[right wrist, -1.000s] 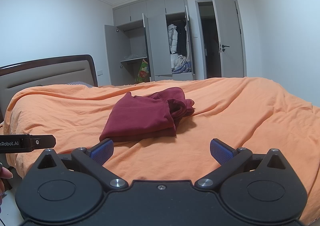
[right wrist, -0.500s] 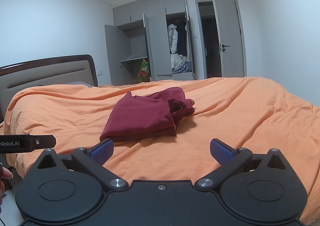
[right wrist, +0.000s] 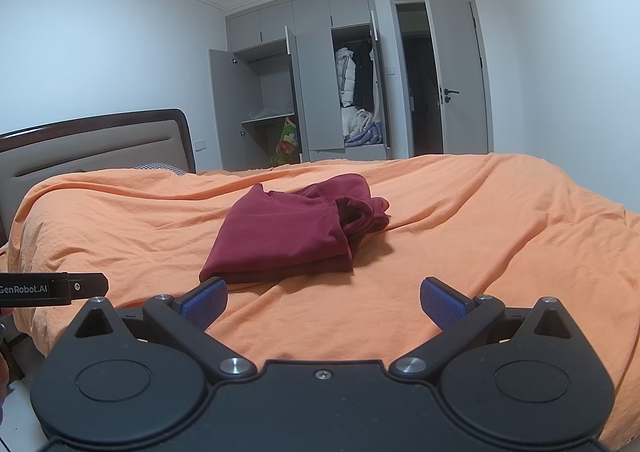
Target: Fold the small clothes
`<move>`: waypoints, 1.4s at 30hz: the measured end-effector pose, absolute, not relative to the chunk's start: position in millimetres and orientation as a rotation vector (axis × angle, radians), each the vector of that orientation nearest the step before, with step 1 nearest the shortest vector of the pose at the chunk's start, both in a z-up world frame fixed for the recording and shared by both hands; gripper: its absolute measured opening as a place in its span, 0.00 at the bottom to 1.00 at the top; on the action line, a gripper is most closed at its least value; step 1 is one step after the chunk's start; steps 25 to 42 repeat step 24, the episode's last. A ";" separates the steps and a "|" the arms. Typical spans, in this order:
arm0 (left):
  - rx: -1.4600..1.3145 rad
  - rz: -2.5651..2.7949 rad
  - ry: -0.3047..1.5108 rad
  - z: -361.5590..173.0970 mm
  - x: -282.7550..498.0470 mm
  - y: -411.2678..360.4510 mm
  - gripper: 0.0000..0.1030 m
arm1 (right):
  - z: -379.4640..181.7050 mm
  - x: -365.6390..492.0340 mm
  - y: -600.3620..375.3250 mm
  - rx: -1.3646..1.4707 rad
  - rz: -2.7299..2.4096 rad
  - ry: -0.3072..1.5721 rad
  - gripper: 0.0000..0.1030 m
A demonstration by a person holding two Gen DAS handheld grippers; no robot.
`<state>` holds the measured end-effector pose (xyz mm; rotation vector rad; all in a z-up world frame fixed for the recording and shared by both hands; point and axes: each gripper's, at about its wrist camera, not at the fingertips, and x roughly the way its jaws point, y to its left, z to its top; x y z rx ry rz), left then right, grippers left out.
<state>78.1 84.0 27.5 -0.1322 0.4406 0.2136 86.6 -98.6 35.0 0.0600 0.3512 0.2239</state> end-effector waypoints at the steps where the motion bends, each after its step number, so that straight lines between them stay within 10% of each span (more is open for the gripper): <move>1: -0.134 0.212 0.442 27.7 78.1 84.7 1.00 | 35.1 86.7 -98.5 0.060 0.224 0.351 0.99; 42: -0.114 0.187 0.433 28.5 76.6 82.5 1.00 | 34.9 86.2 -98.5 0.061 0.224 0.352 0.99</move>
